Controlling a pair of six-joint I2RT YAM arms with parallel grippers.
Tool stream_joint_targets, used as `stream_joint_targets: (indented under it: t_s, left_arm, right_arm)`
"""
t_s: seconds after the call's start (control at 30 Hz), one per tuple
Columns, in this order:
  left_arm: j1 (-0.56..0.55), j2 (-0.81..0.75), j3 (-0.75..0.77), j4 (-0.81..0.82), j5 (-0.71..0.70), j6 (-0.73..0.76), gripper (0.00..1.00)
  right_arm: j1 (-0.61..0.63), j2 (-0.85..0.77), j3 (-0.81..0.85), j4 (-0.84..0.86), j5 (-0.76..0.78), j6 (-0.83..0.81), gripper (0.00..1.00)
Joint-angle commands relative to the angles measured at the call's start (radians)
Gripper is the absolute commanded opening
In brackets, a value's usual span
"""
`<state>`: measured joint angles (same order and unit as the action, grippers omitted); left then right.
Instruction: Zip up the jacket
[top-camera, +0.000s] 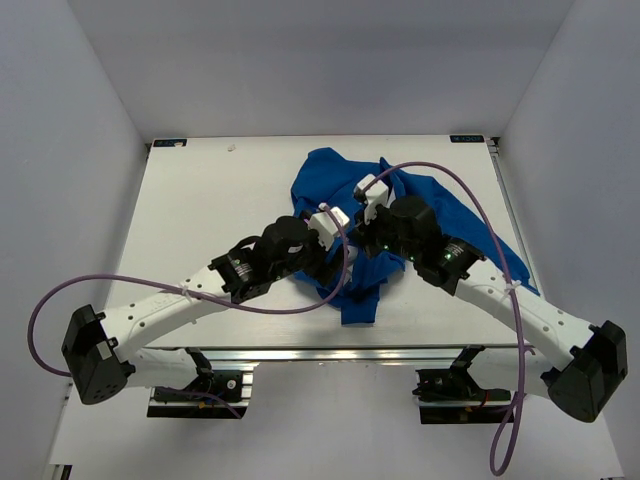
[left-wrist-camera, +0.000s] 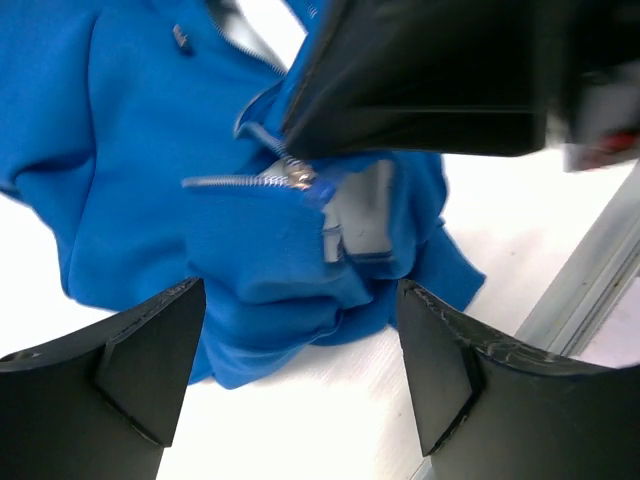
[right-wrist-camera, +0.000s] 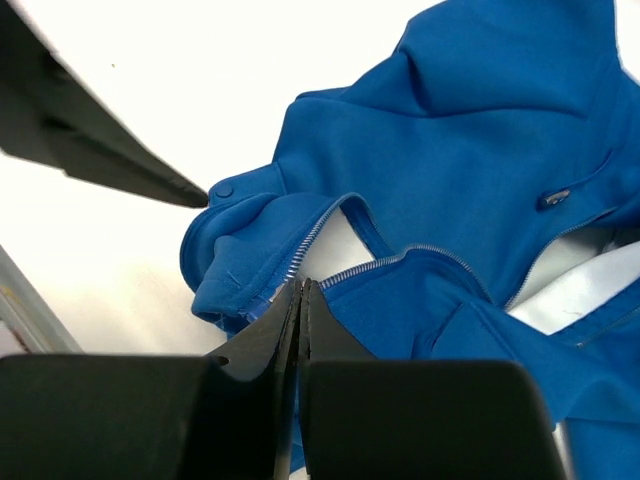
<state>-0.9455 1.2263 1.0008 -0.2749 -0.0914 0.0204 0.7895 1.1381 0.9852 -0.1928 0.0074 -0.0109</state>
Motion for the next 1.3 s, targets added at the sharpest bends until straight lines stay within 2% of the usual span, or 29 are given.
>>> stream_joint_targets:
  t_s: [0.0,0.17,0.27,0.33,0.43,0.73,0.87,0.9,0.97,1.0,1.03,1.27]
  left_arm:
    - [-0.007,-0.051,-0.016,0.055,0.054,0.018,0.86]
    - [-0.007,-0.028,-0.024,0.086,0.045,0.021,0.84]
    - [-0.007,-0.01,-0.019,0.098,0.013,0.03,0.77]
    - [-0.007,0.001,-0.016,0.103,-0.008,0.039,0.68]
    - [-0.007,0.018,-0.013,0.102,-0.007,0.059,0.62]
    - [-0.007,0.035,-0.005,0.089,-0.007,0.062,0.63]
    - [-0.007,0.042,-0.011,0.109,-0.024,0.067,0.45]
    - [-0.007,0.044,-0.011,0.118,-0.019,0.069,0.33]
    - [-0.007,0.047,-0.008,0.123,-0.008,0.072,0.23]
    - [-0.007,0.045,-0.01,0.132,-0.007,0.072,0.05]
    - [-0.007,0.042,-0.01,0.135,-0.008,0.073,0.0]
    - [-0.007,-0.017,-0.024,0.126,0.044,0.082,0.0]
  right_arm:
    - [-0.03,0.014,0.05,0.013,-0.081,0.048,0.0]
    - [-0.045,0.025,0.052,0.01,-0.147,0.048,0.0]
    - [-0.045,0.022,0.053,0.01,-0.159,0.048,0.0]
    - [-0.049,0.02,0.055,0.009,-0.165,0.051,0.0]
    - [-0.056,0.022,0.058,0.01,-0.173,0.057,0.0]
    - [-0.079,0.032,0.066,0.004,-0.21,0.069,0.0]
    - [-0.079,0.031,0.063,0.004,-0.219,0.068,0.0]
    - [-0.079,0.032,0.063,0.003,-0.218,0.065,0.0]
    - [-0.079,0.034,0.061,-0.003,-0.221,0.06,0.0]
    - [-0.079,0.037,0.061,-0.005,-0.221,0.06,0.0]
    - [-0.079,0.041,0.061,-0.004,-0.218,0.057,0.0]
    - [-0.079,0.092,0.066,-0.005,-0.086,0.04,0.0]
